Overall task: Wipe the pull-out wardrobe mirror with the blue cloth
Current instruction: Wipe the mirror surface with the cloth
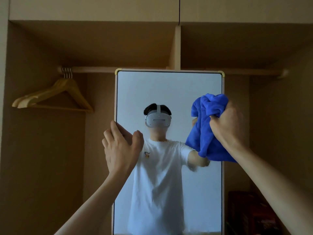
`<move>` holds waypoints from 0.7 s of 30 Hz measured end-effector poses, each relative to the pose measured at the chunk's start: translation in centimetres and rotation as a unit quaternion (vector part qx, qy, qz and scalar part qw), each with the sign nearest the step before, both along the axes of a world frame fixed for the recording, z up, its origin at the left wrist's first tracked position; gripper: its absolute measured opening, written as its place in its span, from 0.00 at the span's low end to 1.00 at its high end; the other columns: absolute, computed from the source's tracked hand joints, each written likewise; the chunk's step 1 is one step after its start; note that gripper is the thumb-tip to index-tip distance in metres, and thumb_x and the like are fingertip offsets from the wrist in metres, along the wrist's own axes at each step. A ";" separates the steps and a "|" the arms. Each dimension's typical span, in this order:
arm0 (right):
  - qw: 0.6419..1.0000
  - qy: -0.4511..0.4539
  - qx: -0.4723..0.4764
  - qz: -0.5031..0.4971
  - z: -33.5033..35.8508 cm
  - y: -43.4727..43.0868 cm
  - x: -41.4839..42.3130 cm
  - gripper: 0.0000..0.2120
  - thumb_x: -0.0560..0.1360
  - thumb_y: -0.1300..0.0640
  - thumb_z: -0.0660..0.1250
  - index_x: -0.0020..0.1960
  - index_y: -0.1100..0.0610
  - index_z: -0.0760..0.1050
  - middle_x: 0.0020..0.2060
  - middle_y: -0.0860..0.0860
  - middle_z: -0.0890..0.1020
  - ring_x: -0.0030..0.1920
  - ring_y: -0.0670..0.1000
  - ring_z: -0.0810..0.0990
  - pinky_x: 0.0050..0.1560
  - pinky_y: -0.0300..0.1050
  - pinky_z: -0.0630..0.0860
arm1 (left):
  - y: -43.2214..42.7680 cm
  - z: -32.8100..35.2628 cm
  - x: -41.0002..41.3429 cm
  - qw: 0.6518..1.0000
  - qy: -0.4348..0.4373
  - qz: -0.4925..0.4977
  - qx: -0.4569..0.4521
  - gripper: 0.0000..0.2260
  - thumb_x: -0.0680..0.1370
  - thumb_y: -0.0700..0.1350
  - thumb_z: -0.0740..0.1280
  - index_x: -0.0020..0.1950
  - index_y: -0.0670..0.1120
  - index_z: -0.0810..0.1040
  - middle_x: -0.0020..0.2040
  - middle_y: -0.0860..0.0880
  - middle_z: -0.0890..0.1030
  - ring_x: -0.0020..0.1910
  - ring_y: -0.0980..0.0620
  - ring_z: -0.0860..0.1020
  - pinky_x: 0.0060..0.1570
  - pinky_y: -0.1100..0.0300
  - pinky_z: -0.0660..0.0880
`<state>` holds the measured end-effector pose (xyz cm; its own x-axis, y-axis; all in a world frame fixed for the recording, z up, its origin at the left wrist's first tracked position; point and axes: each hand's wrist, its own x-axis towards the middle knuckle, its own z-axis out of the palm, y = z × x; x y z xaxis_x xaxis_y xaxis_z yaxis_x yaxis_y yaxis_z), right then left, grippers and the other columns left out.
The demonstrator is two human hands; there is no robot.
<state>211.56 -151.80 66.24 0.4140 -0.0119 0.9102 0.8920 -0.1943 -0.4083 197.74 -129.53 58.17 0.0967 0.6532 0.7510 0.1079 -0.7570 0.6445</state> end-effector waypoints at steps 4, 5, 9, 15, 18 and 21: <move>0.979 -0.079 0.005 0.186 -0.1 2.6 -2.6 0.11 0.73 0.60 0.59 0.40 0.70 0.69 0.32 0.54 0.66 0.32 0.50 0.62 0.33 0.48 0.61 | 0.5 -0.1 -0.4 1.000 -0.002 -0.017 0.002 0.39 0.73 0.66 0.56 0.80 0.50 0.55 0.71 0.48 0.65 0.68 0.45 0.66 0.60 0.45 0.71; 0.993 -0.073 -0.021 0.095 -0.1 3.2 -2.6 0.09 0.73 0.61 0.62 0.45 0.69 0.72 0.36 0.52 0.70 0.34 0.49 0.66 0.34 0.47 0.64 | 0.7 -0.2 -0.7 1.000 -0.002 -0.025 0.001 0.39 0.73 0.66 0.56 0.80 0.50 0.55 0.71 0.48 0.66 0.68 0.45 0.66 0.59 0.47 0.70; 0.997 -0.059 -0.035 -0.029 -0.3 5.9 -3.3 0.05 0.72 0.62 0.64 0.43 0.54 0.70 0.35 0.48 0.77 0.34 0.46 0.77 0.30 0.41 0.68 | 1.6 -0.5 -1.5 0.997 0.004 -0.076 -0.002 0.34 0.75 0.62 0.60 0.79 0.51 0.58 0.69 0.47 0.69 0.66 0.46 0.69 0.62 0.48 0.72; 0.995 -0.071 -0.072 0.005 0.0 10.4 -6.6 0.07 0.69 0.64 0.64 0.44 0.54 0.70 0.38 0.50 0.78 0.35 0.50 0.77 0.29 0.42 0.69 | 1.9 -0.7 -2.8 0.990 0.007 -0.140 -0.031 0.36 0.69 0.65 0.52 0.78 0.58 0.58 0.62 0.54 0.70 0.61 0.49 0.72 0.60 0.47 0.73; 0.992 -0.081 -0.094 -0.001 -0.1 12.3 -7.9 0.08 0.69 0.65 0.64 0.44 0.56 0.69 0.38 0.50 0.76 0.35 0.51 0.75 0.28 0.41 0.63 | 2.4 -1.0 -3.4 0.984 -0.001 -0.173 -0.042 0.25 0.71 0.61 0.51 0.67 0.62 0.64 0.49 0.65 0.68 0.51 0.56 0.70 0.49 0.56 0.68; 0.989 -0.087 -0.118 -0.010 -0.5 14.2 -8.9 0.08 0.70 0.65 0.65 0.46 0.57 0.70 0.39 0.51 0.76 0.37 0.51 0.75 0.31 0.40 0.63 | 3.0 -1.3 -3.9 0.978 -0.007 -0.198 -0.060 0.13 0.72 0.55 0.52 0.54 0.58 0.69 0.47 0.61 0.72 0.46 0.58 0.72 0.43 0.61 0.68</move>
<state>202.63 -137.55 65.78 0.2532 0.2026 0.9460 0.9395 -0.2848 -0.1905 193.83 -126.48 56.87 0.3505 0.6501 0.6742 -0.1884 -0.6561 0.7307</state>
